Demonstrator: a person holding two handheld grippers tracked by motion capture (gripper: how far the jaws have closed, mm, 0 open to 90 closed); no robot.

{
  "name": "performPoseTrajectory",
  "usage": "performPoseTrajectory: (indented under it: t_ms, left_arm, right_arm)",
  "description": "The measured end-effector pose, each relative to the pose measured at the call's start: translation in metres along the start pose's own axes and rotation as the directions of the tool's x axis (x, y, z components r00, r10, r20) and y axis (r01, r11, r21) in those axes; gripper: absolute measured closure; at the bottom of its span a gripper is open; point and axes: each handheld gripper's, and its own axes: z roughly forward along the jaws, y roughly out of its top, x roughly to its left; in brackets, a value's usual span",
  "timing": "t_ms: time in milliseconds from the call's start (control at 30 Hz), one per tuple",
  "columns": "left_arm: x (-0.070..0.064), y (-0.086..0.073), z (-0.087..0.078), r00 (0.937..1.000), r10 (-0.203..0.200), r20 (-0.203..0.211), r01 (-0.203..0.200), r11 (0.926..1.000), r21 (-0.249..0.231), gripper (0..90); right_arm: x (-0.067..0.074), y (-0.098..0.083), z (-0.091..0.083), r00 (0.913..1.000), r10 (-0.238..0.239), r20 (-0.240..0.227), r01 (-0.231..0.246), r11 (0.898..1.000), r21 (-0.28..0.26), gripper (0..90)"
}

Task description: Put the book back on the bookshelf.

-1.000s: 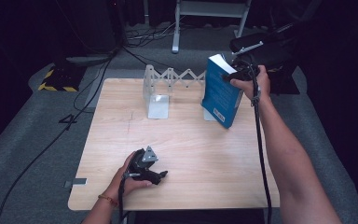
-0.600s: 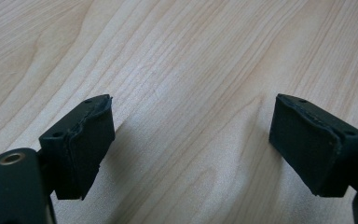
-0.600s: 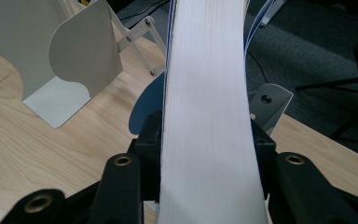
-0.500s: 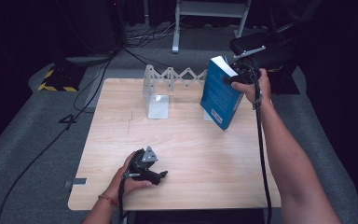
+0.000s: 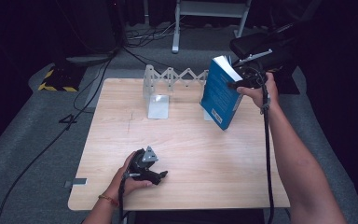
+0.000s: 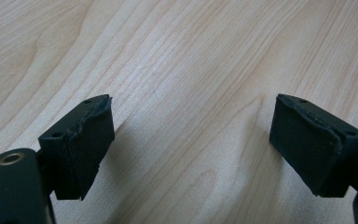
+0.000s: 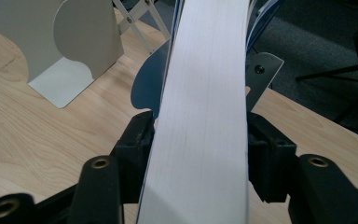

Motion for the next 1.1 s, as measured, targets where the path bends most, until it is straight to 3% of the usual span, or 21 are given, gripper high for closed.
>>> performPoseTrajectory:
  t_ms: [433,600,1100]
  left_arm:
    - [0.000,0.001,0.001,1.0000,0.000,-0.001,0.000,1.0000,0.001,13.9]
    - [0.000,0.001,0.001,1.0000,-0.003,-0.002,0.003,1.0000,0.001,13.9]
    - [-0.001,0.001,0.001,1.0000,-0.007,-0.006,0.007,1.0000,0.001,13.7]
  right_arm:
    - [0.002,-0.021,-0.017,0.9993,-0.035,0.011,0.035,0.999,0.001,38.7]
    - [0.000,-0.029,-0.018,0.9996,-0.028,0.009,0.028,1.000,-0.010,35.6]
    - [0.000,-0.060,-0.025,0.9938,-0.111,-0.001,0.111,0.994,0.005,31.1]
